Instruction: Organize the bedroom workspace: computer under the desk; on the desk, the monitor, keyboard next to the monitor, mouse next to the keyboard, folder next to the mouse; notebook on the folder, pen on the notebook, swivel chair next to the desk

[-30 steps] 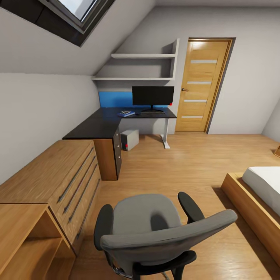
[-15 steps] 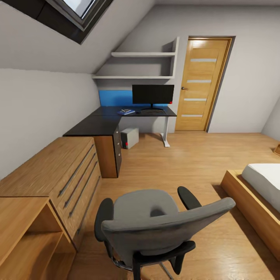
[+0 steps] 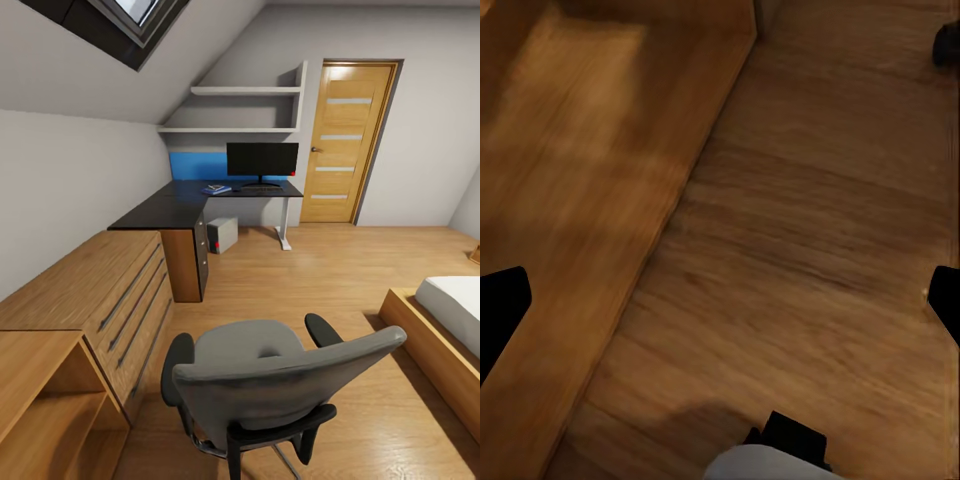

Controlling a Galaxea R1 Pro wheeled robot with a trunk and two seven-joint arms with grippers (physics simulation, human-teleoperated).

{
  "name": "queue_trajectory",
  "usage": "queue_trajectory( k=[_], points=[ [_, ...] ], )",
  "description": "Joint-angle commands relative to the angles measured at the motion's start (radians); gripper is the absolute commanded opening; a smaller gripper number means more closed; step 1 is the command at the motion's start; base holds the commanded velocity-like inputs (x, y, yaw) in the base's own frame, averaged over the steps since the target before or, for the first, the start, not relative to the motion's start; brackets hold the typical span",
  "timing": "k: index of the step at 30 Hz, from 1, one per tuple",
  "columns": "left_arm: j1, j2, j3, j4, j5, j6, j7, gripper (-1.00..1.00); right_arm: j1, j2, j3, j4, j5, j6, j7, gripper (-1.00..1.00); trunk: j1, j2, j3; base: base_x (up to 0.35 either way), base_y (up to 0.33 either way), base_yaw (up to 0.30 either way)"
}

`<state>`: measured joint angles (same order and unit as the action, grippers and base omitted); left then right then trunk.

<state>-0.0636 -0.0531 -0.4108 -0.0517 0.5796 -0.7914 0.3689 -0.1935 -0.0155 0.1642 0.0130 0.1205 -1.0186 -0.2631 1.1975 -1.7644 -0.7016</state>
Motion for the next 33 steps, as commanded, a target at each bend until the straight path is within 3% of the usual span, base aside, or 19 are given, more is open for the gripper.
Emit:
queue_trajectory(
  k=[1, 8, 17, 33],
  points=[
    [-0.006, -0.006, -0.006, -0.006, 0.008, 0.000, 0.005, 1.00, -0.005, 0.006, 0.001, -0.004, 0.010, 0.004, -0.014, 1.00, 0.000, 0.000, -0.001, 0.000, 0.000, 0.000],
    [-0.033, -0.036, -0.006, 0.009, 0.027, -0.028, 0.001, 1.00, -0.005, 0.037, 0.001, -0.033, 0.011, -0.013, -0.019, 1.00, 0.000, 0.000, -0.001, 0.000, 0.000, 0.000],
    [-0.040, -0.029, -0.005, 0.001, 0.029, -0.042, -0.001, 1.00, -0.006, 0.044, 0.001, -0.078, 0.008, -0.022, -0.025, 1.00, 0.000, 0.000, -0.001, 0.000, 0.000, 0.000],
    [-0.041, -0.027, -0.005, 0.000, 0.029, -0.042, -0.005, 1.00, -0.006, 0.046, 0.001, -0.105, 0.005, 0.064, -0.022, 1.00, 0.000, 0.000, -0.001, 0.000, 0.000, 0.000]
  ],
)
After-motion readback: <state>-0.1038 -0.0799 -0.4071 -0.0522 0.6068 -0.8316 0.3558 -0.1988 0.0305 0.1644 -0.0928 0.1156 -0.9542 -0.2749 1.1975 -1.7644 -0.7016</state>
